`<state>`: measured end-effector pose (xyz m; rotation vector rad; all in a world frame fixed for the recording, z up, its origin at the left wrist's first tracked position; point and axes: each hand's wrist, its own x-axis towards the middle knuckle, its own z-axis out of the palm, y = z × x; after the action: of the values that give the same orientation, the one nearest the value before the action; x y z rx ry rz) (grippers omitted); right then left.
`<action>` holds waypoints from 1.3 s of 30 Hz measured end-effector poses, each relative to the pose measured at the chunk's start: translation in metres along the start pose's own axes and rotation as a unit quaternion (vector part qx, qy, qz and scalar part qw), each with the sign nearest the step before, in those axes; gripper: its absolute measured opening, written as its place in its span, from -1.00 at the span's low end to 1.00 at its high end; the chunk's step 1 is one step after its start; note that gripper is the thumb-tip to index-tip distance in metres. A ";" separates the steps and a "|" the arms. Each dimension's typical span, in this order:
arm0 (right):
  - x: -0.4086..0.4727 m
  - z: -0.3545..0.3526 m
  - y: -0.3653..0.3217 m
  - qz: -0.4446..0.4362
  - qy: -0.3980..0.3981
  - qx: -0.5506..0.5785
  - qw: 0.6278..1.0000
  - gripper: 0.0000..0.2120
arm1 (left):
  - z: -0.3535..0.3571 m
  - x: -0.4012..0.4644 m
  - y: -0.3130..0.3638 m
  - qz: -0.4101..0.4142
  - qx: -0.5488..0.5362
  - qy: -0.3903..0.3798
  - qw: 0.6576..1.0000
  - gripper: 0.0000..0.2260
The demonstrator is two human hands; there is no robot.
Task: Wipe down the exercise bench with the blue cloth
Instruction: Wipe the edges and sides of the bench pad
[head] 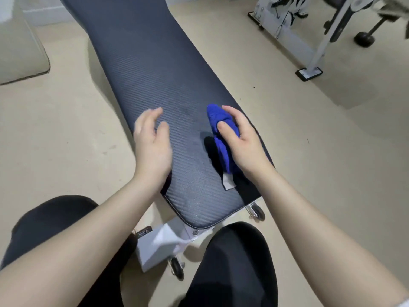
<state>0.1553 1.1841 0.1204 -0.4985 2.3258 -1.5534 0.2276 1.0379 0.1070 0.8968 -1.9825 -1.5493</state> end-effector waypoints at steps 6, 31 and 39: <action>0.022 0.008 -0.032 0.030 0.024 0.089 0.995 -0.81 | 0.008 0.037 0.041 -0.066 -0.074 -0.418 0.903 -0.78; -0.181 0.006 -0.066 0.536 0.197 0.062 0.818 -0.81 | -0.043 -0.043 0.085 -0.098 0.336 -0.473 0.808 -0.47; -0.136 0.061 -0.034 0.617 0.292 0.423 0.596 -0.67 | -0.015 -0.039 0.032 -0.535 0.146 -0.158 0.817 -0.51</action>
<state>0.3072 1.1821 0.1367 1.6717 1.0978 -1.6879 0.2576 1.0612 0.1434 2.2958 -2.0517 -2.0432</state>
